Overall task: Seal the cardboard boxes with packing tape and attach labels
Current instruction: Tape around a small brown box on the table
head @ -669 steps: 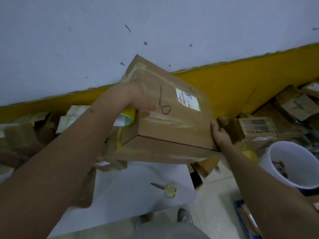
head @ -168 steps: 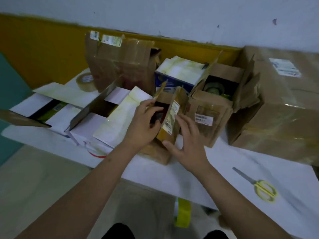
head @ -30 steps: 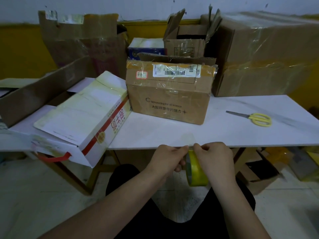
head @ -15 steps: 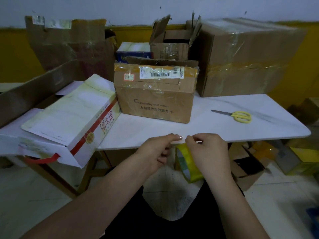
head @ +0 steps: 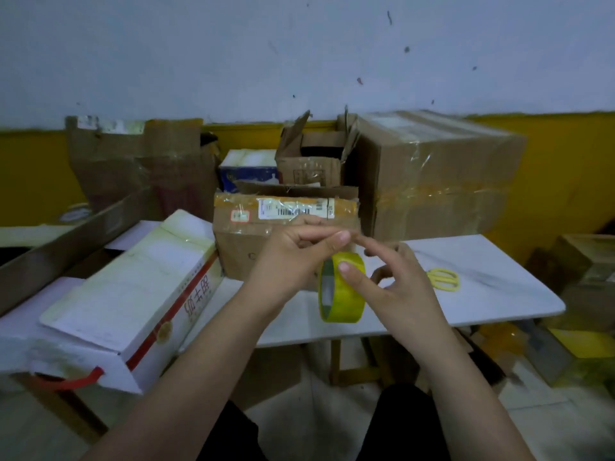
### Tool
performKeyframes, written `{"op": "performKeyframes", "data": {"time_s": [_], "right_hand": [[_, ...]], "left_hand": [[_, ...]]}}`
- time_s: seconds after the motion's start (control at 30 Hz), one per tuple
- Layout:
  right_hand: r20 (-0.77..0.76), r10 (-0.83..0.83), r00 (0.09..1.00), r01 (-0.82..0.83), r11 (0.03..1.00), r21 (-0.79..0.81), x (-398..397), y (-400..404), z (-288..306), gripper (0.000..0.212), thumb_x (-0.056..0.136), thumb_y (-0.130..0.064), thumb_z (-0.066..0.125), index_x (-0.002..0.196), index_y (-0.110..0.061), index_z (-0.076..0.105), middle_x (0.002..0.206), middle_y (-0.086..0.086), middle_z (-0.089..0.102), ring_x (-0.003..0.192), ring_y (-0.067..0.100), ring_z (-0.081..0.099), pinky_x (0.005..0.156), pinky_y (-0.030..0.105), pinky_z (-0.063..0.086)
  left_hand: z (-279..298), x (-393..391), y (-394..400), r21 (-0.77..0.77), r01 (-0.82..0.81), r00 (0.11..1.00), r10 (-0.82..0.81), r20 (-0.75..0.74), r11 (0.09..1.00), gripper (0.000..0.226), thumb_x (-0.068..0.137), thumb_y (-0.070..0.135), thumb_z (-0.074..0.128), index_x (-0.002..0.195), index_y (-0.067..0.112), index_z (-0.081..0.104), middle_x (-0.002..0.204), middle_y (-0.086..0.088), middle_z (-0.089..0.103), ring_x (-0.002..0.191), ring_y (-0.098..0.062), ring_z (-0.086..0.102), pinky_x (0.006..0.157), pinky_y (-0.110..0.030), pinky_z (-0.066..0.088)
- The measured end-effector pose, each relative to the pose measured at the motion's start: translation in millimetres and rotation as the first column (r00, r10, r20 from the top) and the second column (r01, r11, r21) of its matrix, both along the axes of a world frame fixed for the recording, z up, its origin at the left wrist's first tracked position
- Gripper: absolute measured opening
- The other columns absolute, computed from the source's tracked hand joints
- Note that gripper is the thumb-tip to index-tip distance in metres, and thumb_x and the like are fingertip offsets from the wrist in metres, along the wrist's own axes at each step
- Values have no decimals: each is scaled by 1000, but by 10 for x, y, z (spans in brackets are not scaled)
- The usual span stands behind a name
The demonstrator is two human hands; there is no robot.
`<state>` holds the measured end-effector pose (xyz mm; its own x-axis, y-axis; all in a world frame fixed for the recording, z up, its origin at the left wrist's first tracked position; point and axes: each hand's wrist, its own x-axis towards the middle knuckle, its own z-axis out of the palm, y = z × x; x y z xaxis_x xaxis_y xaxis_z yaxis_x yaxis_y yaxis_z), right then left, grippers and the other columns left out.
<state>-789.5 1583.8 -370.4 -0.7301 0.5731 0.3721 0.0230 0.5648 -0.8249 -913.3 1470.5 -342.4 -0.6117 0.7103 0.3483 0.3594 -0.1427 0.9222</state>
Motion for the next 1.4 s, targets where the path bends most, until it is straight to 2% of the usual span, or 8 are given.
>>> {"op": "performKeyframes", "data": {"time_s": [0.1,0.4,0.63,0.7,0.87,1.0,1.13,1.4], "right_hand": [[-150,104,983,-105,994,-3,-179,136,225,24,83,-59,68,105,-47,69,118,-13,56,108,2,56,86,16,44],[-340,6,940,-139,920,-367,-495,425,506,14,91,-20,67,83,-18,78,86,3,77,79,15,72,73,27,57],[-311,-49,949,-141,818,-558,-406,540,573,16,77,-28,68,73,-18,80,88,8,77,83,21,74,77,30,59],[-282,-37,959,-145,791,-595,-354,521,595,17,74,-27,69,73,-14,80,89,10,77,86,23,74,82,32,60],[-220,-8,975,-138,757,-639,-173,368,585,18,68,-27,70,70,-12,80,85,13,76,82,24,74,82,38,57],[-158,-27,987,-87,739,-668,-186,210,472,18,65,-27,70,69,-12,80,83,14,76,81,28,74,84,41,59],[-93,-63,994,-18,725,-689,-300,168,293,10,76,-18,73,71,-12,80,84,14,76,82,28,73,92,50,56],[-37,-43,998,5,716,-698,-419,99,118,21,87,-13,69,69,-13,80,82,12,76,80,26,73,93,49,56]], "left_hand": [[251,-145,121,26,13,984,-8,-177,1000,20,88,18,72,105,10,79,104,-3,59,92,3,58,74,-9,45],[597,-756,443,-45,-171,762,104,-640,984,37,91,56,56,106,28,76,99,12,63,91,-4,60,77,-23,50],[416,-1114,713,-550,-274,616,-296,-730,789,47,84,52,72,125,30,64,119,8,58,106,-9,56,92,-35,51],[369,-1057,614,-490,-240,605,-266,-751,838,32,82,48,75,107,30,67,110,11,53,96,-6,53,81,-31,50],[-39,-690,177,-175,-219,244,-120,-962,960,15,74,24,72,86,23,63,102,5,56,82,-8,49,63,-20,32],[-405,-748,9,-400,-151,503,-278,-818,904,40,86,66,56,107,33,64,126,14,45,112,-5,40,87,-27,40],[-338,-861,67,-329,-126,767,-118,-630,936,31,96,54,49,115,33,61,117,21,46,114,0,45,92,-22,42],[-165,-975,395,-609,-227,787,-225,-574,760,51,92,59,58,133,30,61,125,8,62,117,-11,53,102,-34,42]]}}
